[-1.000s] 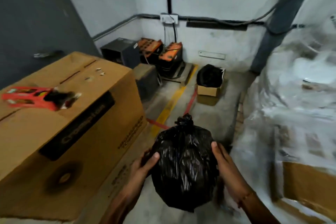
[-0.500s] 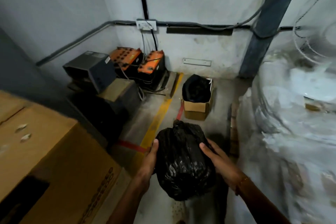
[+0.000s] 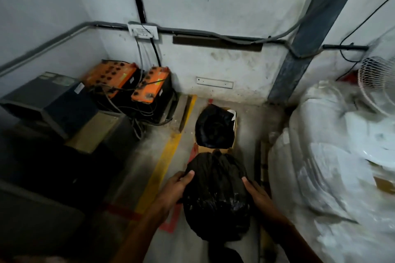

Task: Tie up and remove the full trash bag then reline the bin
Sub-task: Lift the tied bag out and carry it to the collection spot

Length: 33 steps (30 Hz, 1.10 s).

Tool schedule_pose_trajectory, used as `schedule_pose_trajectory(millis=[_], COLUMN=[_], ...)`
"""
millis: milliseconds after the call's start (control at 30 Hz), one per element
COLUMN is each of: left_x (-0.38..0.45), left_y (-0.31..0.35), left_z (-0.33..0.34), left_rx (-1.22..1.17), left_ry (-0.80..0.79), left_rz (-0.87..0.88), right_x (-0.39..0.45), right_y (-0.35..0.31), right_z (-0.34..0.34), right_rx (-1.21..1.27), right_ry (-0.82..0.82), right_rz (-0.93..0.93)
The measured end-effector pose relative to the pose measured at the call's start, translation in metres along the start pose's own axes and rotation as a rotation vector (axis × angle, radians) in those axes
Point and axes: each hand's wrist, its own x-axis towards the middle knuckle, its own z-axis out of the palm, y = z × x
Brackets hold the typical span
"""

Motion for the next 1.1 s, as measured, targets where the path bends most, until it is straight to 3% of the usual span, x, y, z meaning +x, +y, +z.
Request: schedule_pose_trajectory(millis=[333, 467, 600, 800, 1000, 1100], left_x=[0.226, 0.298, 0.371, 0.49, 0.601, 0.626], left_y=[0.124, 0.153, 0.162, 0.114, 0.023, 0.019], left_z=[0.021, 0.031, 0.043, 0.059, 0.069, 0.079], left_rx=[0.015, 0.064, -0.035, -0.162, -0.05, 0.032], left_ry=[-0.007, -0.013, 0.01, 0.04, 0.065, 0.028], left_rz=[-0.134, -0.175, -0.282, -0.372, -0.323, -0.305], right_x=[0.234, 0.314, 0.397, 0.515, 0.621, 0.652], right_y=[-0.12, -0.154, -0.16, -0.122, -0.05, -0.023], right_z=[-0.051, -0.064, -0.071, -0.08, -0.084, -0.084], right_rx=[-0.073, -0.014, 0.012, -0.05, -0.12, -0.173], right_ry=[-0.076, -0.034, 0.062, 0.026, 0.072, 0.106], right_rz=[0.135, 0.135, 0.2, 0.261, 0.248, 0.245])
